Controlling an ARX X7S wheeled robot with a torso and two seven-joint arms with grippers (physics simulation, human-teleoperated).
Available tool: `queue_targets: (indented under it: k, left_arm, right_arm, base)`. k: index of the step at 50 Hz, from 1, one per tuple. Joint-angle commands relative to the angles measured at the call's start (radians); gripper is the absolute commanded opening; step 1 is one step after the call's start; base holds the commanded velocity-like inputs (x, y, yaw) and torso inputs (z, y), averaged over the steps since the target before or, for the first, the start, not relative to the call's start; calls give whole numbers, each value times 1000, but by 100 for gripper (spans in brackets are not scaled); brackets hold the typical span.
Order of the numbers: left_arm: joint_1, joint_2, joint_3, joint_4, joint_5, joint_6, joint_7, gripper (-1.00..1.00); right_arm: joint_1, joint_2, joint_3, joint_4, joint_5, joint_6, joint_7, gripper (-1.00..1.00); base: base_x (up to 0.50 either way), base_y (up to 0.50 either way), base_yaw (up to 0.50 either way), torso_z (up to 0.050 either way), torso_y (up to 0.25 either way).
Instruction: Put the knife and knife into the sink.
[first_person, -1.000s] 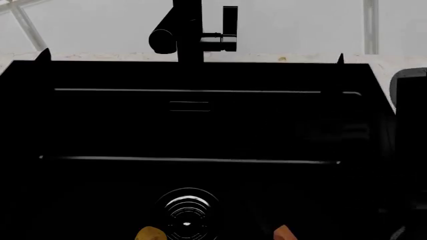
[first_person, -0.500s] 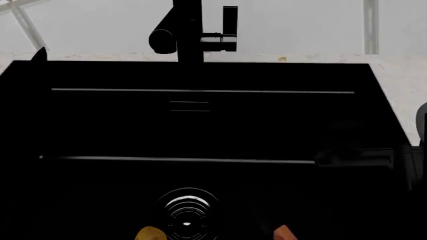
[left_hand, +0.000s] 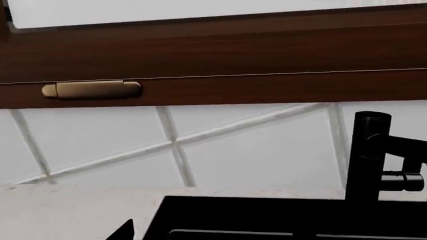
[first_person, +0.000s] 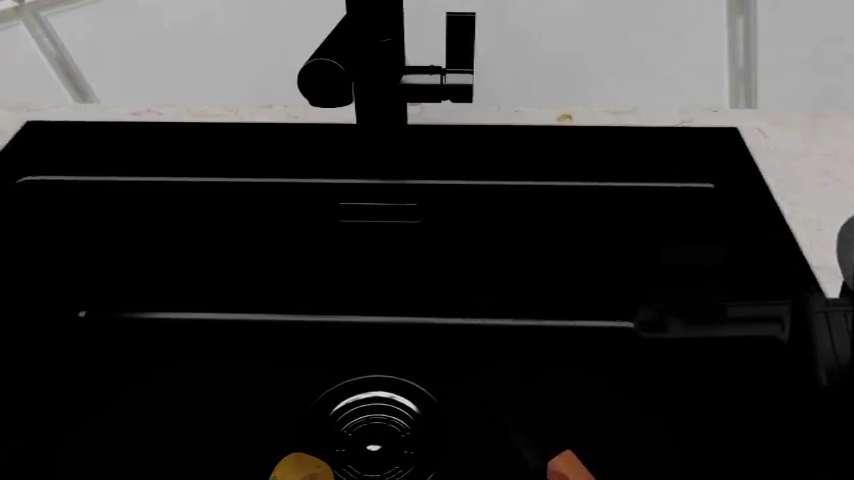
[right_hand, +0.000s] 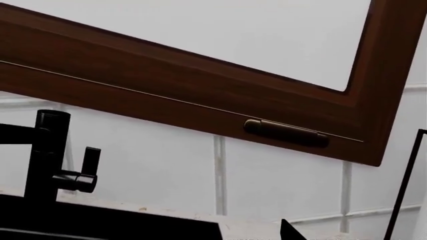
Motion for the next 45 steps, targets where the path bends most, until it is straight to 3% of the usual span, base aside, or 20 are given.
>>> queue_targets:
  k: [1, 5, 10, 14, 16, 22, 30, 38, 45]
  left_arm:
    - [35, -139, -230, 123, -344, -185, -252, 100]
    - [78, -227, -327, 82, -621, -181, -485, 100]
    - [150, -304, -381, 18, -775, -177, -653, 100]
    - [155, -375, -384, -43, -921, -167, -773, 100]
    - [148, -427, -384, -113, -1052, -149, -907, 100]
    - [168, -555, -329, -233, -1220, -103, -1061, 100]
    - [168, -672, -281, -336, -1319, -86, -1067, 100]
    - [236, -685, -391, -427, -1267, -101, -1008, 100]
    - [242, -727, -348, -515, -1273, -95, -968, 100]
  right_arm:
    - [-28, 3, 8, 7, -12, -26, -13, 100]
    - [-35, 5, 8, 8, -14, -31, -17, 100]
    - [-42, 4, 10, 10, -16, -40, -25, 100]
    - [-67, 4, 12, 21, -27, -60, -33, 100]
    - [-81, -6, 6, 35, -42, -71, -42, 100]
    - [-76, -34, -13, 67, -67, -78, -69, 100]
    - [-80, -41, -15, 75, -68, -84, -77, 100]
    - [-86, -49, -19, 84, -72, -93, -93, 100]
    - [-99, -56, -23, 92, -80, -102, -98, 100]
  base:
    - [0, 0, 0, 0, 0]
    - [0, 0, 0, 0, 0]
    - [0, 0, 0, 0, 0]
    - [0, 0, 0, 0, 0]
    - [0, 0, 0, 0, 0]
    - [0, 0, 0, 0, 0]
    - [0, 0, 0, 0, 0]
    - [0, 0, 0, 0, 0]
    - [0, 0, 0, 0, 0]
